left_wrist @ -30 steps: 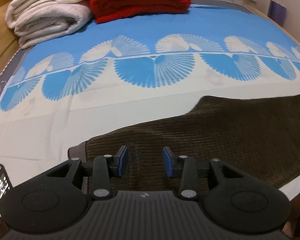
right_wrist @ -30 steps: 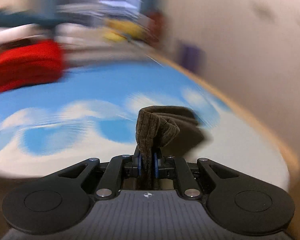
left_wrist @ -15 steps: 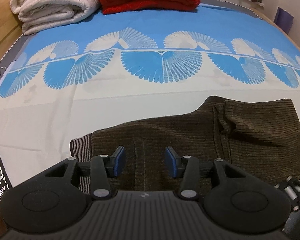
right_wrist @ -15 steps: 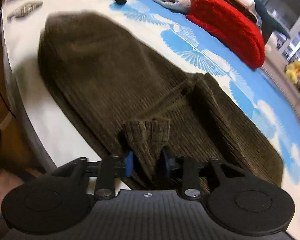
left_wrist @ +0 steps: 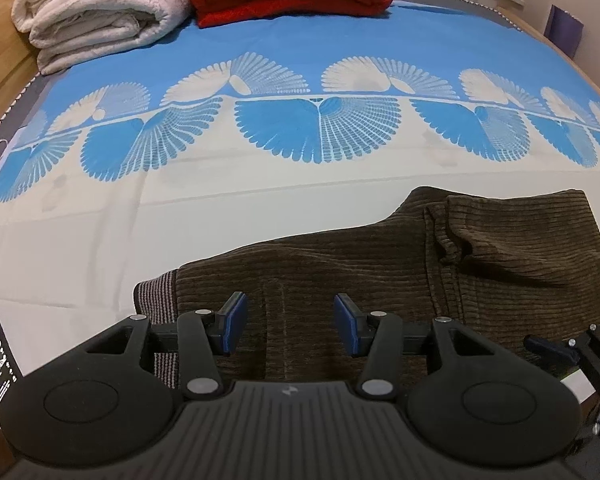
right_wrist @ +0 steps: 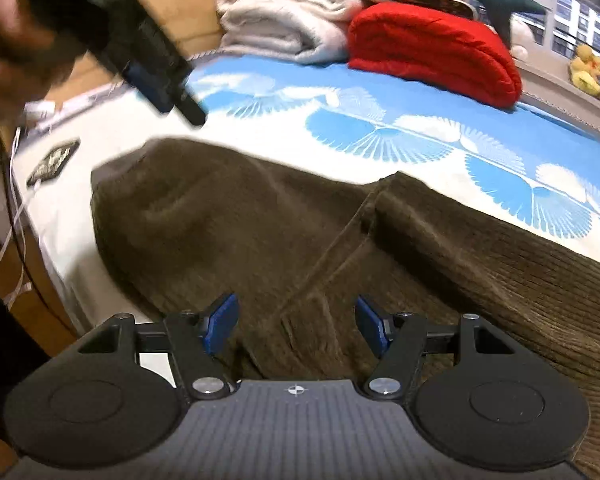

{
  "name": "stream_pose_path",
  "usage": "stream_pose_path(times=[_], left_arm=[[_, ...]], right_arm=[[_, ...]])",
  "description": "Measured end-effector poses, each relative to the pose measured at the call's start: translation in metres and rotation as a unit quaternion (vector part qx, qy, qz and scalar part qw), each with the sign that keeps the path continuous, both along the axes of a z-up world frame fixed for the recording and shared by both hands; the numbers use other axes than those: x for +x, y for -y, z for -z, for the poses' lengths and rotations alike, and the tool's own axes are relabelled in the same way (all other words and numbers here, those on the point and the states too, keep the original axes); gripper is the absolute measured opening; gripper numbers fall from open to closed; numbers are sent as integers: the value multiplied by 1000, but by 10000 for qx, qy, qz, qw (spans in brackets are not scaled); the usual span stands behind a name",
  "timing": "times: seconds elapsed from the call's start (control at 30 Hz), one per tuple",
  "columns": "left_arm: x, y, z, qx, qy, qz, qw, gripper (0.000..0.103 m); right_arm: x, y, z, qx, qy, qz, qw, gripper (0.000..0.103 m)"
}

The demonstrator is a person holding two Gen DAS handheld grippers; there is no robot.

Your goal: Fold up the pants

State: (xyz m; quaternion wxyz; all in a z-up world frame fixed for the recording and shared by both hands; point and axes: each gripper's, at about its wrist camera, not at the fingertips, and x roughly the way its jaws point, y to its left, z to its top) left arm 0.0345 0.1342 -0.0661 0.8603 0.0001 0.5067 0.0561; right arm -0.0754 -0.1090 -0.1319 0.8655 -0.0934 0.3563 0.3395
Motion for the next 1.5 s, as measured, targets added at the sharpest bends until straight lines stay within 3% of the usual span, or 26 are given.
stream_pose_path(times=[0.1, 0.17, 0.23, 0.37, 0.43, 0.47, 0.5, 0.57, 0.7, 0.8, 0.9, 0.97, 1.03, 1.07, 1.13, 1.23, 1.37, 1.5], left_arm=[[0, 1, 2, 26, -31, 3, 10000, 53], [1, 2, 2, 38, -45, 14, 10000, 53], [1, 3, 2, 27, -33, 17, 10000, 53], [4, 6, 1, 20, 3, 55, 10000, 53], [7, 9, 1, 29, -4, 89, 10000, 53], [9, 11, 2, 34, -15, 108, 9999, 53], [10, 13, 2, 30, -24, 126, 9999, 53], [12, 18, 2, 0, -31, 171, 9998, 53], [18, 33, 2, -80, -2, 378, 9993, 53], [27, 44, 4, -306, -42, 475, 9984, 53], [38, 55, 6, -640, -85, 514, 9966, 53], [48, 63, 6, -880, -88, 514, 9948, 53], [59, 69, 8, -1087, -82, 518, 9927, 53], [65, 72, 9, -1179, -79, 523, 9916, 53], [77, 76, 11, -1319, -100, 531, 9898, 52], [95, 81, 17, -1508, -187, 602, 9866, 51], [113, 97, 34, -1534, -437, 761, 9843, 51], [129, 114, 60, -1193, -688, 943, 9860, 47]], right_arm=[[16, 0, 17, -294, -504, 276, 9979, 64], [21, 3, 26, -243, -780, 197, 9965, 28], [17, 1, 19, -230, -597, 80, 9979, 16], [-9, -9, -18, -291, 431, -594, 9969, 15], [-15, -11, -9, -603, 325, -1090, 9917, 15], [-15, -14, 6, -957, -34, -1351, 9862, 16], [-19, -15, 18, -1202, -98, -1525, 9809, 17], [-29, -16, 18, -1308, 254, -1556, 9788, 19], [-12, 3, -15, -347, -195, -984, 9943, 36], [0, 30, -34, 170, -270, -368, 9988, 37], [16, 67, -40, 338, -318, 569, 9973, 37], [27, 83, -22, -290, -627, 1147, 9910, 38], [34, 90, 14, -1344, -1313, 1048, 9766, 39], [32, 97, 12, -1219, -1255, 947, 9800, 40], [42, 110, -10, -953, -1573, 1140, 9763, 41], [57, 139, -67, -266, -1186, 1248, 9847, 47], [67, 178, -116, -466, -375, 1369, 9888, 71], [75, 211, -97, -692, -438, 1914, 9781, 73]])
